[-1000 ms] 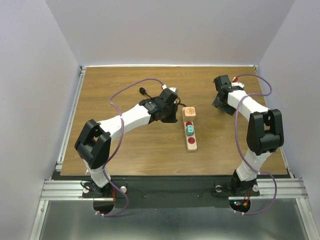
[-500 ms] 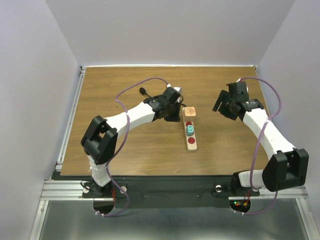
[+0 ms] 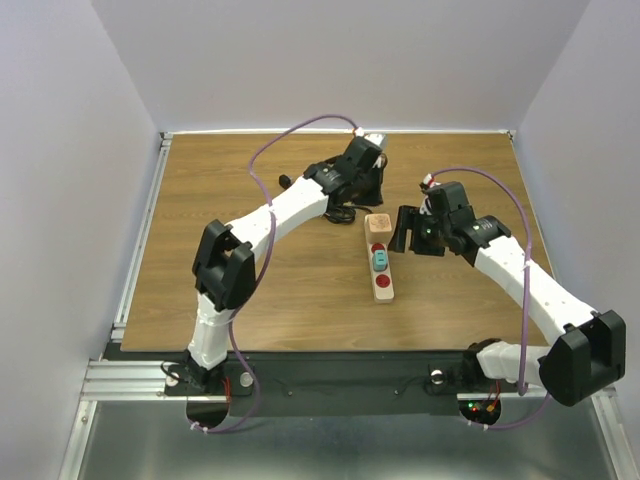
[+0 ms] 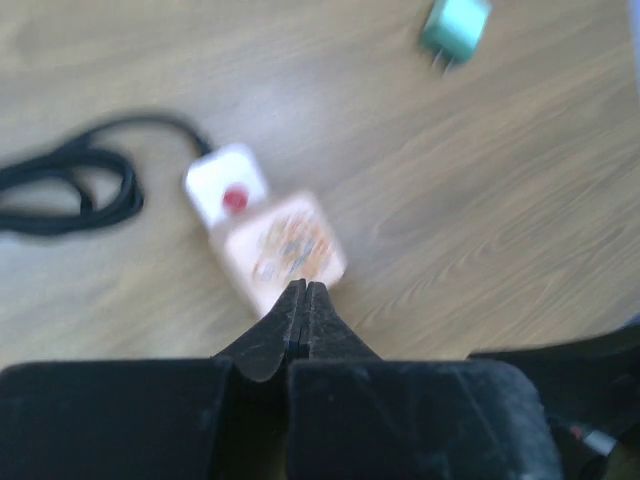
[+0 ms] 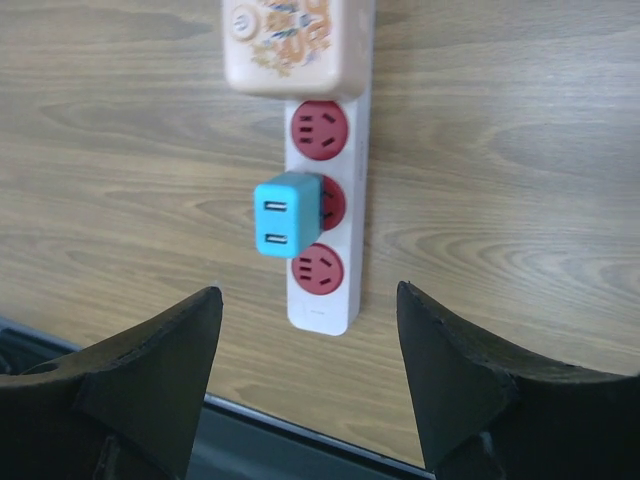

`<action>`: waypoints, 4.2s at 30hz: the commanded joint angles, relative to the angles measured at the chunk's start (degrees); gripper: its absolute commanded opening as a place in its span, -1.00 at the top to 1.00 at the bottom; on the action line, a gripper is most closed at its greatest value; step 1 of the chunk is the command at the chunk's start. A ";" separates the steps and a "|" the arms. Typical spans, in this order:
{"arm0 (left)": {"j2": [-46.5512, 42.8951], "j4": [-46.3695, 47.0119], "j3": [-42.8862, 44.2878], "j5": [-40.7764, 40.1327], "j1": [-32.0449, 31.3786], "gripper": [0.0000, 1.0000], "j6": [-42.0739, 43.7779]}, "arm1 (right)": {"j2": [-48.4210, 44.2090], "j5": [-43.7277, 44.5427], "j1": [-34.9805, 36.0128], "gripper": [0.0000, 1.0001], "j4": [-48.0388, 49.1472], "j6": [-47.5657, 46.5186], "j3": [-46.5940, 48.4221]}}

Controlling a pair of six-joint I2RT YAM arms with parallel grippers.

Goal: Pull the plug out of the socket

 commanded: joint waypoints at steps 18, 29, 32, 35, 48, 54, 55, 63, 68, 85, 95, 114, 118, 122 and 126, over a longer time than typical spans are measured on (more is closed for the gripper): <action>11.29 -10.13 7.41 -5.39 -0.54 1.00 3.74 | -0.10 2.95 1.30 -0.49 1.88 -0.30 0.53; 5.20 -8.18 12.13 -7.69 -0.54 1.00 3.12 | 3.94 3.99 6.21 -0.50 1.88 -2.93 2.38; 5.30 -8.36 11.37 -5.94 0.08 1.00 2.25 | 6.57 5.40 7.97 -0.50 2.49 -2.94 2.82; 2.49 -5.03 4.26 -4.87 0.87 1.00 0.66 | 9.29 8.57 9.21 -0.51 3.98 -2.32 3.43; -23.96 10.97 -34.33 -5.05 0.08 1.00 -10.76 | 19.41 12.17 11.93 0.63 6.98 2.68 4.49; -28.63 15.01 -43.40 -1.29 -0.36 1.00 -12.97 | 21.78 12.08 12.11 0.99 6.89 3.57 6.59; -28.37 15.28 -43.40 -1.01 -0.88 1.00 -12.88 | 21.61 12.70 12.19 0.99 6.80 3.83 7.12; -24.94 15.63 -40.41 -1.88 -4.93 1.00 -13.58 | 17.47 16.12 12.20 0.99 6.98 6.56 13.28; -22.05 17.56 -39.36 -0.83 -6.07 1.00 -14.37 | 19.49 16.22 12.28 0.99 6.98 11.21 13.19; -10.88 30.75 -44.54 -1.62 -9.94 1.00 -26.67 | 25.83 17.27 13.87 0.99 7.15 26.33 13.81; -0.95 29.17 -46.13 0.92 -8.80 1.00 -27.90 | 23.54 17.71 13.86 0.99 7.15 26.95 14.94; 2.57 34.79 -52.63 7.26 -3.88 1.00 -27.64 | 24.24 21.05 13.43 0.99 2.06 25.10 22.42; -0.32 34.44 -52.63 6.73 -3.44 1.00 -26.77 | 26.26 21.32 13.25 0.99 1.09 25.01 22.42; -7.70 31.28 -50.88 4.71 -3.52 1.00 -23.78 | 28.46 21.32 13.16 0.99 0.83 25.01 21.63; -14.99 26.11 -49.82 1.99 -3.70 1.00 -20.97 | 29.16 21.84 12.99 0.99 0.83 25.81 21.10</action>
